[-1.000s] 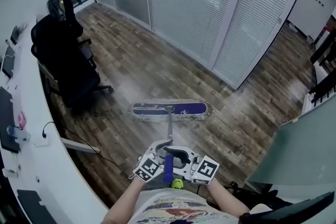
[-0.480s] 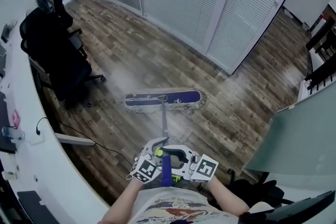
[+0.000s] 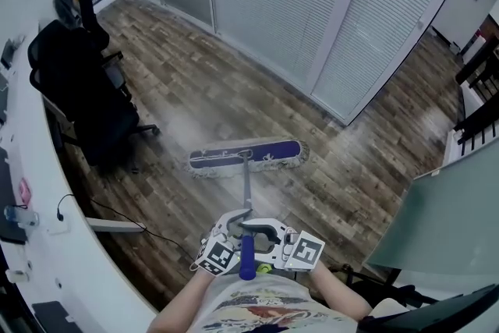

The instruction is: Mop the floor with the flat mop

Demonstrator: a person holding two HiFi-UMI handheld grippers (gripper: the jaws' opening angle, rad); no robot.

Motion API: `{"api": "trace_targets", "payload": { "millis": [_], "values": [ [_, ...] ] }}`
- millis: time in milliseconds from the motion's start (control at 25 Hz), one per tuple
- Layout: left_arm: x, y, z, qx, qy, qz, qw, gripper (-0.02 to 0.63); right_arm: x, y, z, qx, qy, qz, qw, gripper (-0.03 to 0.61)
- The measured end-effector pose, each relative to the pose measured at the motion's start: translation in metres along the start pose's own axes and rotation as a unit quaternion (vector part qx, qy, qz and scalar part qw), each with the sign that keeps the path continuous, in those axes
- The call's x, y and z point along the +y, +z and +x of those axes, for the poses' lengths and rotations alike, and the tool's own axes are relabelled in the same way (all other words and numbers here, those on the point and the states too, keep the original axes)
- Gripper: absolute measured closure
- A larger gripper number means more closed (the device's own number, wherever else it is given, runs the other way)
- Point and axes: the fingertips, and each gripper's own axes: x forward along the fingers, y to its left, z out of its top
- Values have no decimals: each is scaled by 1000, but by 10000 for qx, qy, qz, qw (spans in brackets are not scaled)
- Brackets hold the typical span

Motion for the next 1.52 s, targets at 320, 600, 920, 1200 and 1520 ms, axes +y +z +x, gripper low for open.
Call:
{"api": "trace_targets", "payload": {
  "millis": [320,600,920,1200,1520],
  "values": [
    [68,-6,16,36,-20,113,9999,469,-62,-8,31,80,-110,200,9997,333],
    [126,7,55,50,39,155,9999,469,-131,5,35,-107,9,98,9999,330],
    [239,24,128,198,278,7,9994,469,-264,17,40,101,181,426,9989,322],
    [347,51,209,284,453,-93,9985,469,-397,40,36,79,362,504,9980,321],
    [412,80,262,256,597,-215,9977,468,-481,57,28,58,484,579,9971,316]
  ]
}}
